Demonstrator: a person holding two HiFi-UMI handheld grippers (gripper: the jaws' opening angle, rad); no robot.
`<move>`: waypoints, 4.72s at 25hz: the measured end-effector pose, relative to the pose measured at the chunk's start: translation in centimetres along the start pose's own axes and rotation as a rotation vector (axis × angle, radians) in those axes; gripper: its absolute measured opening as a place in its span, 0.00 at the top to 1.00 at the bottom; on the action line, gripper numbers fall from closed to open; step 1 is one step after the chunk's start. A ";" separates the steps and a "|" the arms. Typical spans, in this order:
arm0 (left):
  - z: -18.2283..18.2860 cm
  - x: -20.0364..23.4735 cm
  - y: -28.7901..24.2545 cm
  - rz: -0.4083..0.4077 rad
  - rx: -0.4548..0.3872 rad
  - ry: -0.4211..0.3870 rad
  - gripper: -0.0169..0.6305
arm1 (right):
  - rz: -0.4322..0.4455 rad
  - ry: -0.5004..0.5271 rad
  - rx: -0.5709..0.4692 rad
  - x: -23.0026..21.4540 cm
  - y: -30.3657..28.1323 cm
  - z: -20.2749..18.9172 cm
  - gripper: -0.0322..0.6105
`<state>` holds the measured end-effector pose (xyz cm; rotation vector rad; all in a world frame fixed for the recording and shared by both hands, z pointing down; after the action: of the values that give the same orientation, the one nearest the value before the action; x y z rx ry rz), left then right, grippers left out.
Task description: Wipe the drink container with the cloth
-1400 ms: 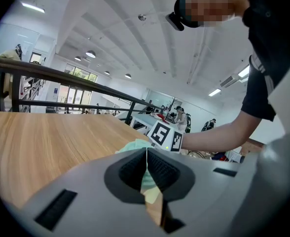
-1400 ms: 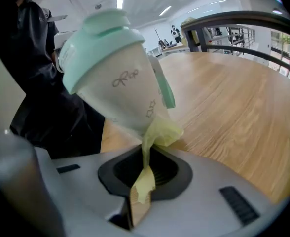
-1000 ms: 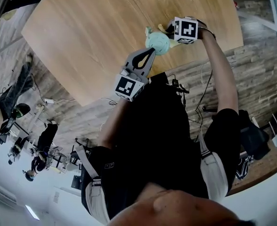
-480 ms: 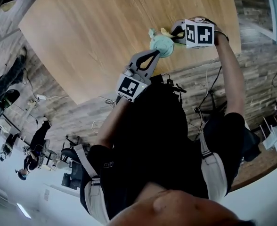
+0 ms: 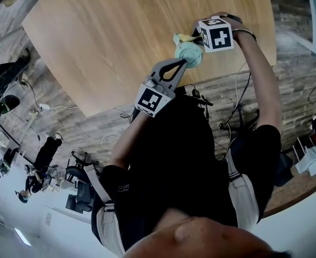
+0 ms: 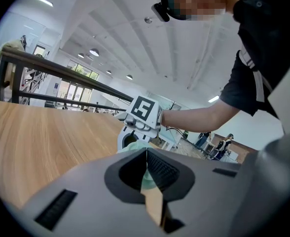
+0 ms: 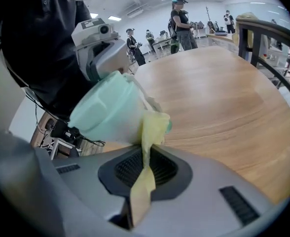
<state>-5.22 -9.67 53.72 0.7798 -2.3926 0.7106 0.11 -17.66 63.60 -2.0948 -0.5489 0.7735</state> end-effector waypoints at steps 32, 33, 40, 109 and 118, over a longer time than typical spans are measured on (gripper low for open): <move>1.0 1.6 -1.5 -0.024 0.076 -0.097 0.94 | -0.744 -1.155 -0.507 4.3 -9.0 -3.9 0.88; 1.0 1.6 -1.5 -0.027 0.080 -0.099 0.94 | -0.747 -1.157 -0.502 4.5 -9.0 -3.9 0.88; 0.9 1.7 -1.8 -0.034 0.095 -0.135 0.94 | -0.802 -1.045 -0.530 7.1 -5.9 0.0 0.88; 1.0 -1.2 10.5 0.043 -0.201 -0.020 0.94 | -1.079 -1.067 -0.741 6.4 -5.0 7.7 0.88; 0.7 -3.2 12.3 0.043 -0.243 -0.031 0.94 | -1.174 -1.022 -0.832 9.1 -1.8 8.9 0.88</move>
<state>-11.11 -0.33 47.39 0.6434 -2.4705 0.4157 0.28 -6.18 57.77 -1.3289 -2.6725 0.8630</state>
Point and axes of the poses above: the fingertips, and each gripper's own axes: y backward along the fingers, x to its left, z out of its top, the point moved 4 cm from there along y, backward along the fingers, and after that the axes turned 12 degrees about y, right-handed, at the moved point
